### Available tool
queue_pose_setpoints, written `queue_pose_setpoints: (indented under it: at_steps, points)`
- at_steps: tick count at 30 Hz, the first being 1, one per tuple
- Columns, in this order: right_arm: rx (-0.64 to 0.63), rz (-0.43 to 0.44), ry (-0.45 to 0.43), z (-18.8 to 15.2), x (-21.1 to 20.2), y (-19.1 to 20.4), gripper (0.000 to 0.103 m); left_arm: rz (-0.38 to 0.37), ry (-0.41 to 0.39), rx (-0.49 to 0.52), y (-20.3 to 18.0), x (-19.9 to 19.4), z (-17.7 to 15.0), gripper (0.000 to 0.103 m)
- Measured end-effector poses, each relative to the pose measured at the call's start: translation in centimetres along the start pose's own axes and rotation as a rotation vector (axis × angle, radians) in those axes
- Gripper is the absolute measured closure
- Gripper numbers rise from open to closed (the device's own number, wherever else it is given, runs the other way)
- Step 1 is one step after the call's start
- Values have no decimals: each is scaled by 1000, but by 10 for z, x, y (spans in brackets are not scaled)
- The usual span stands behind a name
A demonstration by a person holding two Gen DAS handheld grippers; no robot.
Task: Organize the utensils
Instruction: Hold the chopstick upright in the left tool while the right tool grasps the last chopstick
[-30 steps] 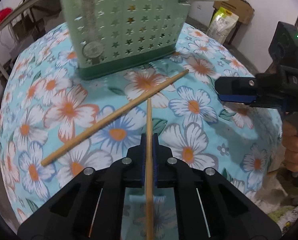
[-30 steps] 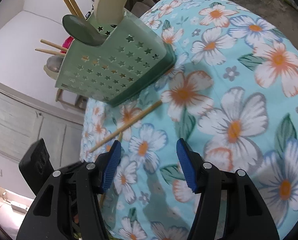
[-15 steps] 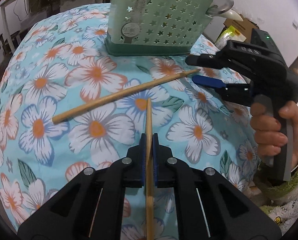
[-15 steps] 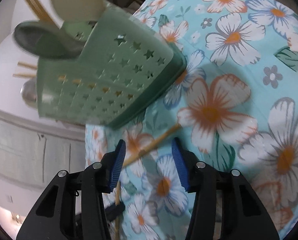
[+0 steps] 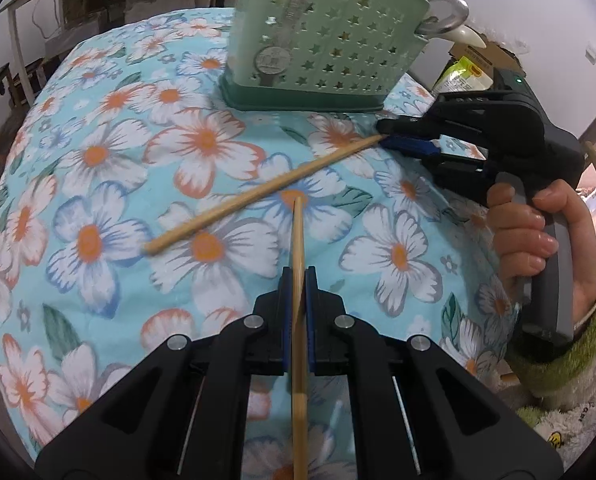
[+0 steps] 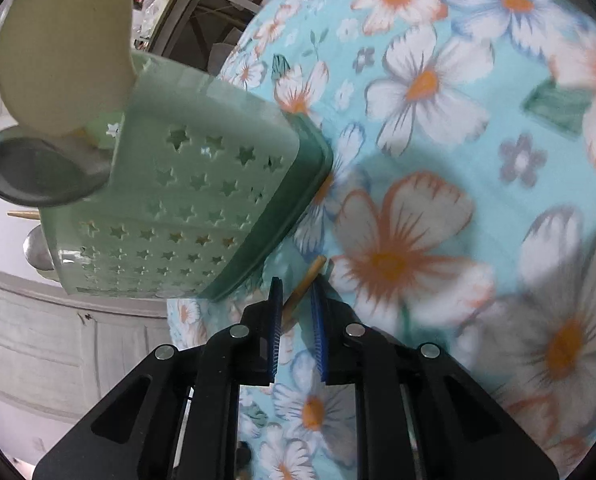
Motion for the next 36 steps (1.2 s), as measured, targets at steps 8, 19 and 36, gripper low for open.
queue_pose_setpoints:
  at_steps: [8,19,36]
  points:
    - [-208,-119,-15,23,-31,-14,86,28,-45,-84,38,-38,-7,98]
    - [-511,-210,54,34,-64,-12,84,16,-62,-134,50,-33,8,98]
    - [-495,-299,-28,8,-27,3,78,-48,-25,-149,30,-1,16,98]
Point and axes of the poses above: each gripper's, at about its wrist camera, not at the fingertips, and x roughly the way its jaws point, y to its left, z to its top, the point moved 6 cm from there along x, roughly the way its jaws point, and after that the axes turned 1 degree about -y, right-handed, at the moved point
